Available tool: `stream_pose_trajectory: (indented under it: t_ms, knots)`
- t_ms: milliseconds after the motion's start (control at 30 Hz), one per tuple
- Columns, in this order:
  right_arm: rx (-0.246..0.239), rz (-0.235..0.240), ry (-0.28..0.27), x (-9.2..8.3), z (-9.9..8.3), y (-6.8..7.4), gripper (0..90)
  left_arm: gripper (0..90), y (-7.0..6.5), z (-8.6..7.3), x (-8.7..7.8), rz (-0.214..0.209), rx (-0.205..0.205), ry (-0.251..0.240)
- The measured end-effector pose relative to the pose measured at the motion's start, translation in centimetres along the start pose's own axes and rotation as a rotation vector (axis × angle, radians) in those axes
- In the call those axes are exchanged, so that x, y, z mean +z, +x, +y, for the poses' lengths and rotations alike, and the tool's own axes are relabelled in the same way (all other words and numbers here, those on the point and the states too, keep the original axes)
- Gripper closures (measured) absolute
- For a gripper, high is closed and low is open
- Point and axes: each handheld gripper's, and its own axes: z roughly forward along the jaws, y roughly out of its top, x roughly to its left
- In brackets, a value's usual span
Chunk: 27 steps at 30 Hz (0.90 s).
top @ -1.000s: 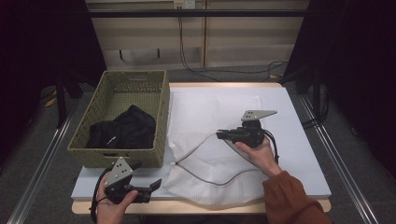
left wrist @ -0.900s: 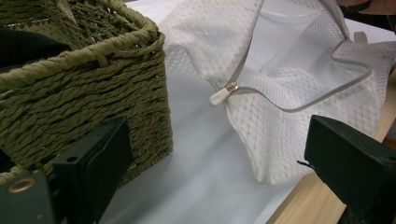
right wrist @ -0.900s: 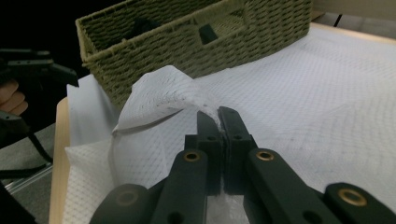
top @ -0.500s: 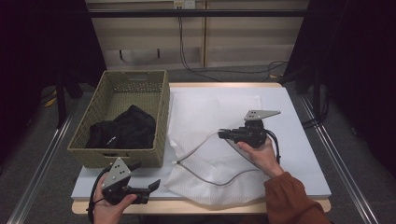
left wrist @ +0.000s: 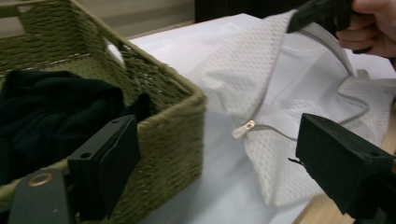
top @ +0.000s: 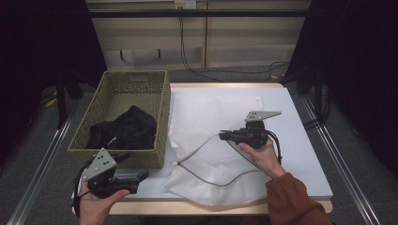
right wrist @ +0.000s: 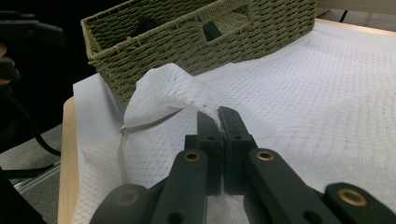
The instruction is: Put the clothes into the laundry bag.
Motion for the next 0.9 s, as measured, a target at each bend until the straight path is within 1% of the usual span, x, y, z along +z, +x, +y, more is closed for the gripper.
stream_pose_trajectory:
  t_ms: [33, 67, 100, 167, 200, 233, 267, 300, 333, 367, 400, 433, 467, 500, 533, 567, 600, 667, 700, 733, 767, 800, 833, 900]
  knots:
    - [0.000, 0.001, 0.002, 0.0, 0.0, 0.0, 88.1, 13.0, 0.4, 0.1, 0.1, 0.002, -0.012, -0.001]
    - [-0.002, 0.001, 0.003, 0.0, 0.0, 0.1, 88.1, 12.1, 0.8, 0.3, 0.2, 0.006, -0.011, 0.009]
    - [0.000, 0.001, 0.005, 0.0, 0.0, 0.1, 88.2, 11.1, 1.2, 0.4, 0.3, 0.022, -0.006, 0.013]
    - [-0.005, 0.002, 0.008, 0.1, 0.0, 0.1, 88.2, 10.1, 2.0, 0.7, 0.6, 0.018, -0.025, 0.013]
    - [-0.006, 0.004, 0.010, 0.1, 0.0, 0.1, 88.2, 9.5, 2.3, 0.7, 0.6, 0.044, -0.012, 0.004]
    - [-0.006, 0.005, 0.010, 0.1, 0.0, 0.1, 88.2, 11.1, 2.7, 0.6, 0.7, 0.050, -0.003, 0.005]
    - [-0.004, 0.005, 0.009, 0.1, 0.0, 0.0, 88.2, 11.4, 3.1, 0.6, 0.8, 0.039, -0.024, 0.020]
    - [-0.004, 0.007, 0.010, 0.0, 0.0, 0.0, 88.2, 10.6, 3.4, 0.5, 0.9, 0.043, -0.025, 0.029]
    - [-0.006, 0.006, 0.009, 0.0, 0.0, -0.1, 88.2, 10.1, 3.6, 0.6, 0.9, 0.052, -0.011, 0.046]
    - [-0.004, 0.003, 0.007, 0.0, 0.0, -0.1, 88.2, 10.1, 3.9, 0.7, 0.9, 0.047, -0.007, 0.048]
    - [-0.002, 0.003, 0.005, -0.1, 0.0, -0.2, 88.2, 9.9, 4.1, 0.9, 0.9, 0.055, -0.007, 0.050]
    - [-0.002, 0.002, 0.005, -0.1, 0.0, -0.2, 88.2, 8.8, 4.4, 1.1, 0.9, 0.081, -0.005, 0.054]
    - [-0.001, 0.001, 0.006, -0.1, 0.0, -0.2, 88.1, 8.5, 4.7, 1.3, 0.8, 0.071, -0.024, 0.041]
    - [-0.002, 0.000, 0.006, -0.1, 0.0, -0.2, 88.2, 8.4, 5.0, 1.6, 0.8, 0.064, -0.032, 0.035]
    - [-0.005, -0.001, 0.008, -0.1, 0.0, -0.1, 88.2, 8.4, 5.2, 1.8, 0.8, 0.084, -0.035, 0.038]
    - [-0.007, -0.004, 0.014, 0.0, 0.0, -0.1, 88.2, 8.5, 5.6, 2.0, 0.8, 0.078, -0.057, 0.033]
    - [-0.010, -0.013, 0.018, 0.0, 0.0, -0.1, 88.2, 8.9, 5.9, 2.2, 0.9, 0.062, -0.089, 0.015]
    - [-0.006, -0.011, 0.016, -0.1, 0.0, -0.1, 88.2, 10.4, 6.1, 2.6, 1.0, 0.114, -0.044, 0.044]
    - [-0.005, -0.011, 0.016, -0.1, 0.0, -0.1, 88.2, 10.4, 6.2, 2.8, 1.2, 0.104, -0.050, 0.039]
    - [-0.005, -0.010, 0.018, -0.1, 0.0, -0.2, 88.2, 10.4, 6.3, 2.9, 1.4, 0.097, -0.043, 0.045]
    - [-0.003, -0.008, 0.018, 0.0, 0.0, -0.2, 88.2, 10.4, 6.5, 3.1, 1.6, 0.113, -0.031, 0.058]
    - [-0.001, -0.008, 0.017, 0.0, 0.0, -0.3, 88.2, 10.4, 6.7, 3.3, 1.7, 0.118, -0.036, 0.057]
    - [-0.001, -0.007, 0.019, 0.0, 0.0, -0.2, 88.2, 10.3, 6.9, 3.5, 1.8, 0.112, -0.038, 0.052]
    - [0.001, -0.009, 0.023, 0.1, 0.0, -0.2, 88.2, 11.0, 7.2, 4.0, 1.9, 0.118, -0.030, 0.047]
